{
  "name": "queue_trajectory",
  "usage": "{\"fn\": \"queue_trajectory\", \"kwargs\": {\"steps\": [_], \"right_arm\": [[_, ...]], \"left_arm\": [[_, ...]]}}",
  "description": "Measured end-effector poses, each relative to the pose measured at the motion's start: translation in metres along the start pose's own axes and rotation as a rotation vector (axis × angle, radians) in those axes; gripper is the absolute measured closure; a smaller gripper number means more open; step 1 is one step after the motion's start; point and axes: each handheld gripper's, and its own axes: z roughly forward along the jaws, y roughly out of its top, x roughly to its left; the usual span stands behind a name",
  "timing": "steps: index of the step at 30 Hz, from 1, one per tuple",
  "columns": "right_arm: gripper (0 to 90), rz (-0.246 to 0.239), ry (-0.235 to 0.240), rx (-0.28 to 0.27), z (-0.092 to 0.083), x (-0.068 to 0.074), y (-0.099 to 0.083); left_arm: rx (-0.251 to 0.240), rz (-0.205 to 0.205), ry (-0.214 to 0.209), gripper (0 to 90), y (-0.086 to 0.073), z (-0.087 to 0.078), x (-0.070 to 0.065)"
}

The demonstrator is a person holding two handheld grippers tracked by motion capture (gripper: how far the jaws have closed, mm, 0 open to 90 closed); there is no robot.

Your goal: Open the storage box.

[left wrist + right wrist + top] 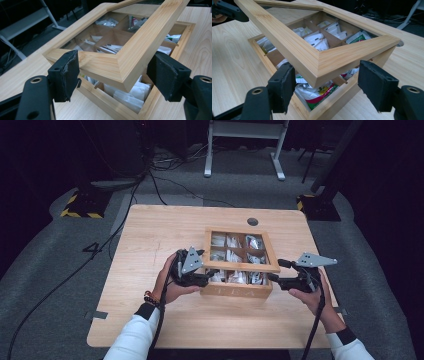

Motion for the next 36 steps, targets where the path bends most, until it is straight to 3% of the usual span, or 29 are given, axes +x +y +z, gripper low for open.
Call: {"fn": "queue_trajectory", "kwargs": {"steps": [6,7,11,15,25,29,36], "right_arm": [[30.6,-0.012,-0.017,-0.009,-0.009,-0.006,-0.006],[30.1,-0.038,-0.037,0.002,-0.012,-0.01,-0.011],[29.8,-0.058,-0.032,0.02,-0.017,-0.017,-0.021],[29.4,-0.085,-0.062,0.063,-0.019,-0.023,-0.036],[29.0,0.012,-0.064,0.123,-0.02,-0.042,-0.08],[29.0,0.023,-0.074,0.158,-0.017,-0.047,-0.096],[29.0,0.062,-0.078,0.153,-0.016,-0.052,-0.102]], "left_arm": [[-0.013,0.004,0.004,28.2,0.006,-0.002,0.003],[-0.022,0.002,0.005,29.8,0.008,-0.004,0.004],[-0.037,-0.005,0.006,32.2,0.012,-0.006,0.009],[-0.048,-0.011,0.005,33.1,0.016,-0.007,0.012],[-0.075,0.008,0.003,39.9,0.03,-0.01,0.022],[-0.088,0.005,-0.001,41.8,0.034,-0.01,0.026],[-0.112,-0.01,-0.003,43.8,0.044,-0.009,0.035]]}}
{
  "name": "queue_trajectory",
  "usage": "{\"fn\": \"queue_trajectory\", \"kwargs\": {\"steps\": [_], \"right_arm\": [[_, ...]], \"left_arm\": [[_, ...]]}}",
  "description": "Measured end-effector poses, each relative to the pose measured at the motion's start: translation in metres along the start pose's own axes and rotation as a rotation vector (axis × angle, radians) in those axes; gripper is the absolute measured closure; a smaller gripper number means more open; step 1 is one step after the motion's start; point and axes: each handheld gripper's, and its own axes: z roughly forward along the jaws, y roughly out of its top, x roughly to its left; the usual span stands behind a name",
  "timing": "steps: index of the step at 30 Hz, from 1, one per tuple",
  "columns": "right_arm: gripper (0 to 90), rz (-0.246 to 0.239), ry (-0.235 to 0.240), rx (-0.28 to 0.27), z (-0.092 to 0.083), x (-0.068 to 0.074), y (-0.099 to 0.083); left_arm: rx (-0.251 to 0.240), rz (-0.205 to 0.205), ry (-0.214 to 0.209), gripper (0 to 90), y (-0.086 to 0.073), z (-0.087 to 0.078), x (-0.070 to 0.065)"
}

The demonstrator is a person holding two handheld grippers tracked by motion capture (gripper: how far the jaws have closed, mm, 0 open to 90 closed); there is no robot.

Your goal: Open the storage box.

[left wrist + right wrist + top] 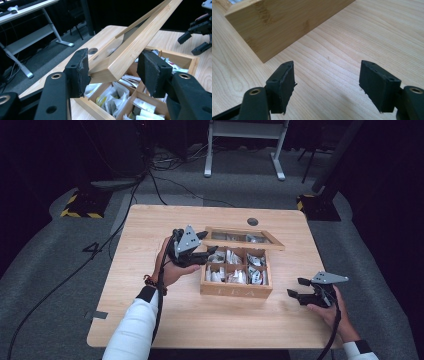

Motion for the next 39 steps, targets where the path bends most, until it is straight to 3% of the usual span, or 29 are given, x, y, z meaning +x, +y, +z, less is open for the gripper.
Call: {"fn": "queue_trajectory", "kwargs": {"steps": [13,18,25,39], "right_arm": [[28.6,-0.004,0.01,0.013,0.008,-0.001,-0.003],[28.5,-0.017,0.014,0.017,0.009,-0.001,-0.004],[28.2,-0.032,0.038,0.029,0.013,0.002,-0.006],[27.9,-0.041,0.036,0.051,0.019,0.003,-0.009]], "left_arm": [[-0.054,-0.059,0.0,44.7,0.013,0.006,0.019],[-0.047,-0.064,0.002,45.8,0.02,0.008,0.025],[-0.076,-0.094,0.013,45.9,0.024,0.012,0.032],[-0.096,-0.137,0.025,46.5,0.033,0.02,0.046]]}}
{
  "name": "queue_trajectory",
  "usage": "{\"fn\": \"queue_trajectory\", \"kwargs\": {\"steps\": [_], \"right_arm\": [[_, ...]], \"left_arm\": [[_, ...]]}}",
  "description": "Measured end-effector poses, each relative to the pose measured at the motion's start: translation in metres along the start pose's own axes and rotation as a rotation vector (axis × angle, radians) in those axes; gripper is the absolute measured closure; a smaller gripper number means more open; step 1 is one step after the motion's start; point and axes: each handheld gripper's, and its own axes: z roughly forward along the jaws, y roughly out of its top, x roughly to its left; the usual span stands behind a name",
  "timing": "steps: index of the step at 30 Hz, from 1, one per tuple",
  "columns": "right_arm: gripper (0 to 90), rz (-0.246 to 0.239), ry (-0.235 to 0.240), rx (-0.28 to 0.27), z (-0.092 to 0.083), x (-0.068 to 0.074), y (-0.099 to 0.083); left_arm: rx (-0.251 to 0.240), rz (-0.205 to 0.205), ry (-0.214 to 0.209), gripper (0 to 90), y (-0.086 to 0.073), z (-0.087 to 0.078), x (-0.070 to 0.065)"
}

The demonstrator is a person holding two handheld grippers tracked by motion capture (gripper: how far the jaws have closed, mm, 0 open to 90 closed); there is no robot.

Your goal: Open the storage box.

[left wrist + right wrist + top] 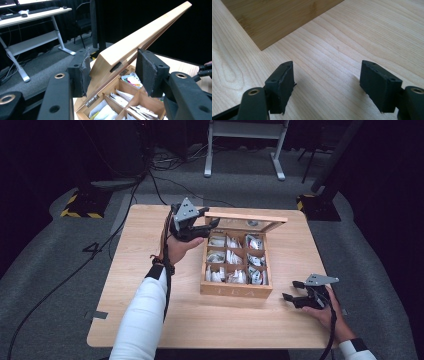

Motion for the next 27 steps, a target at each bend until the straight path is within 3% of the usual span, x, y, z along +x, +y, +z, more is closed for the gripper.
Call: {"fn": "queue_trajectory", "kwargs": {"steps": [8,27], "right_arm": [[25.5,-0.006,-0.023,0.011,0.002,0.001,0.0],[24.5,-0.007,-0.018,0.016,0.002,0.001,0.0]], "left_arm": [[0.006,-0.009,0.016,47.8,0.008,0.006,0.007],[-0.003,-0.052,0.035,49.4,0.02,0.021,0.025]]}}
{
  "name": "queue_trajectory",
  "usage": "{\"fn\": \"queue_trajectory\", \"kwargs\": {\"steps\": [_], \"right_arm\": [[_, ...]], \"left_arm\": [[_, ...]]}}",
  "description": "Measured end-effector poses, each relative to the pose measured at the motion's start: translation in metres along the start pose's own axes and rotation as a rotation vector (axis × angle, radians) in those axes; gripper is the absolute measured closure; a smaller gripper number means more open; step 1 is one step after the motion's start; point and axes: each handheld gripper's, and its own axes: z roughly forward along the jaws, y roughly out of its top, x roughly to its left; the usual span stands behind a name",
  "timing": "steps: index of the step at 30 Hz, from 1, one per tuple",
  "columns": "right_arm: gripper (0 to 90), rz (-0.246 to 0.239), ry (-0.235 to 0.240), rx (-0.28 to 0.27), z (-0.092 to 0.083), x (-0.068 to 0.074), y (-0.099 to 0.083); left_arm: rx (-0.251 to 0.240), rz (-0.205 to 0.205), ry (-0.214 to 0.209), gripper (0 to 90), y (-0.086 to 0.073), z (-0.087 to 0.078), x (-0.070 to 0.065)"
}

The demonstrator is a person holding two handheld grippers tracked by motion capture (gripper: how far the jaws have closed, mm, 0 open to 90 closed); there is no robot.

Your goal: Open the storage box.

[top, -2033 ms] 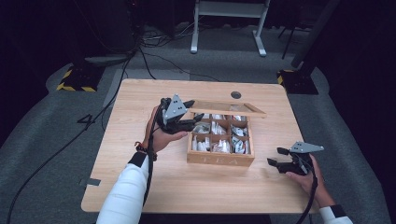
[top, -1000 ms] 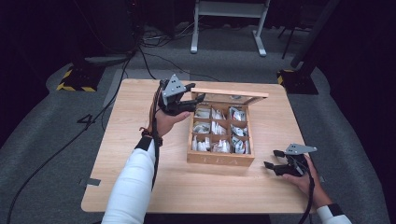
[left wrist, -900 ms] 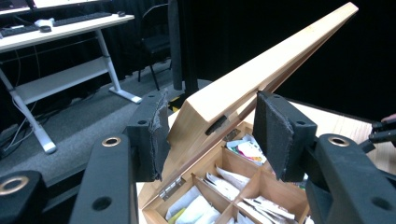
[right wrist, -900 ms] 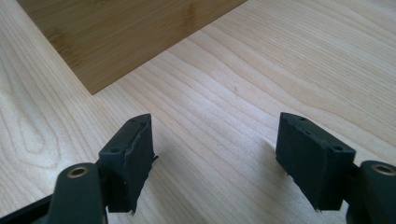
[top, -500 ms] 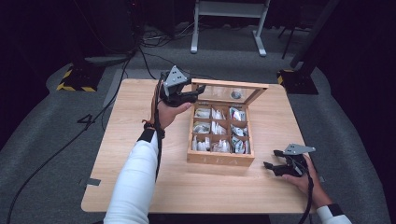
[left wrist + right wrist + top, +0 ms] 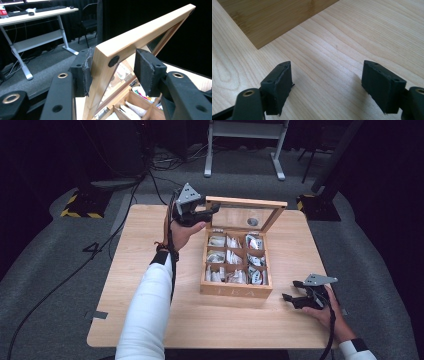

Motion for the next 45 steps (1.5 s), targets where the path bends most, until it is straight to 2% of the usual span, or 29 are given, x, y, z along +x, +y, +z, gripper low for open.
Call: {"fn": "queue_trajectory", "kwargs": {"steps": [12,20,35,43,45], "right_arm": [[24.3,0.0,0.002,0.0,0.0,0.0,0.0],[24.2,0.0,0.003,0.0,0.0,0.0,0.0],[24.1,0.002,0.002,-0.002,0.0,0.0,0.0],[24.0,0.001,0.001,-0.002,0.0,0.0,0.0],[24.0,0.0,0.0,-0.002,0.0,0.0,0.0]], "left_arm": [[0.001,-0.017,0.037,50.3,0.009,0.015,0.012],[-0.011,-0.047,0.049,50.7,0.012,0.026,0.022],[0.023,-0.062,0.092,51.2,0.019,0.044,0.033],[0.008,-0.085,0.102,50.7,0.018,0.051,0.038],[0.02,-0.077,0.116,50.8,0.018,0.053,0.039]]}}
